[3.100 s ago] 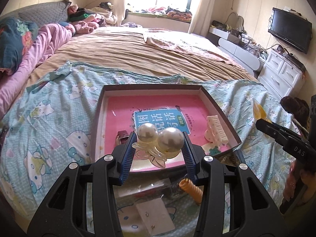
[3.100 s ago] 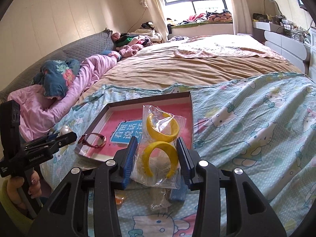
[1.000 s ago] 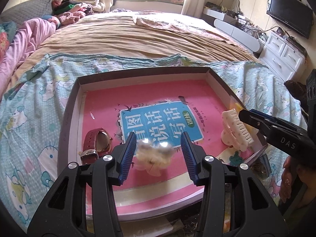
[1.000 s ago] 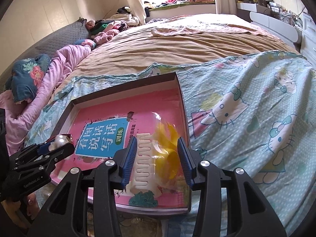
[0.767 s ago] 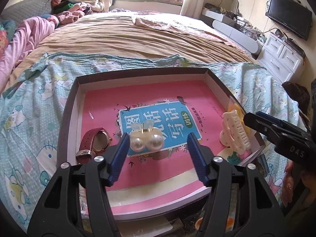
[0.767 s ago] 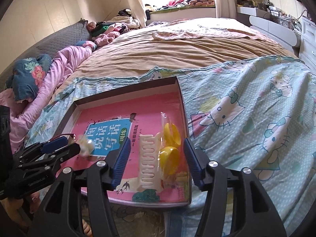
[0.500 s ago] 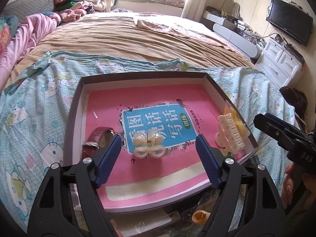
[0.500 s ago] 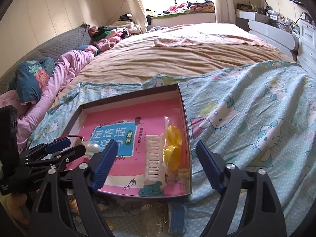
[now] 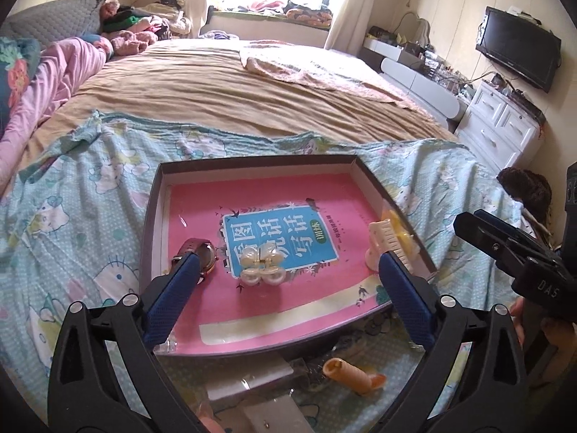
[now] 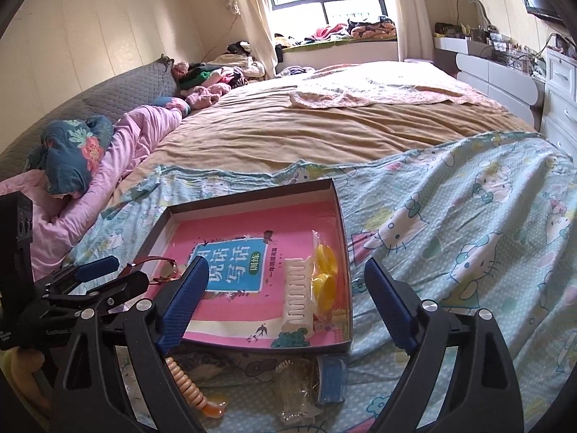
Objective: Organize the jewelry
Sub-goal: 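Open the left tool on the earrings while the right tool releases the bangles in the box, then withdraw both tools from the box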
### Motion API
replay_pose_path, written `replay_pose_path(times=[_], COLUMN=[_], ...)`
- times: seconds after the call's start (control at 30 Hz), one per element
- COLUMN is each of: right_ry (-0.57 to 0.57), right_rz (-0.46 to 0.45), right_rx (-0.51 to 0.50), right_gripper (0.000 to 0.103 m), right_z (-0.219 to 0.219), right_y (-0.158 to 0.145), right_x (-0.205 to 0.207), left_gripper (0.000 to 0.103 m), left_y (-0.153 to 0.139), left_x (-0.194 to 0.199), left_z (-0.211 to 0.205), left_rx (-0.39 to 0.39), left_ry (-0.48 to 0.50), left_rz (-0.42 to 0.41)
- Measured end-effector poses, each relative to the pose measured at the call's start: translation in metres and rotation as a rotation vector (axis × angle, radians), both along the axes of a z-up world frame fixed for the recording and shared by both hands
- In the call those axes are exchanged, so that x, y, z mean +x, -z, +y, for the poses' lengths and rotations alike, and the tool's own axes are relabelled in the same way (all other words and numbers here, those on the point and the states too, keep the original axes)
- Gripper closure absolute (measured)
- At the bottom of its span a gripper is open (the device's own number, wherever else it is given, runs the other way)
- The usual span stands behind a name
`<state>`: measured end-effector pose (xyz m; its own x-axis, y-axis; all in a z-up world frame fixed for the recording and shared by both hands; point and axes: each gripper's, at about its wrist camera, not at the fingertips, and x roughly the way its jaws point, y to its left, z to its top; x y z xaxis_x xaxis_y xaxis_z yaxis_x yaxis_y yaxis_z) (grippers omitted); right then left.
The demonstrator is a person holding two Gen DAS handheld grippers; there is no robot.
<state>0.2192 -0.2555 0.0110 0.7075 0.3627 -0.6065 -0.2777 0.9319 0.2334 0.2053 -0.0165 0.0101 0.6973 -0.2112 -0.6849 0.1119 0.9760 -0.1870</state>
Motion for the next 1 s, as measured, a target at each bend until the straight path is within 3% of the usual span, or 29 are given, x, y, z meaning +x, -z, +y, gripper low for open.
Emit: replay_pose_path(times=[0.97, 1.0], right_ry=[-0.038, -0.041], right_rz=[-0.122, -0.124], right_rx=[-0.005, -0.006], right_gripper=[0.016, 0.011], right_z=[-0.005, -0.005], right_y=[-0.053, -0.054], right_x=[-0.059, -0.06], left_gripper=[0.01, 0.01], left_y=[-0.058, -0.058], left_x=[-0.064, -0.066], left_z=[0.03, 0.031], left_rx=[-0.005, -0.004], left_ry=[-0.088, -0.09], left_rz=[-0.136, -0.139])
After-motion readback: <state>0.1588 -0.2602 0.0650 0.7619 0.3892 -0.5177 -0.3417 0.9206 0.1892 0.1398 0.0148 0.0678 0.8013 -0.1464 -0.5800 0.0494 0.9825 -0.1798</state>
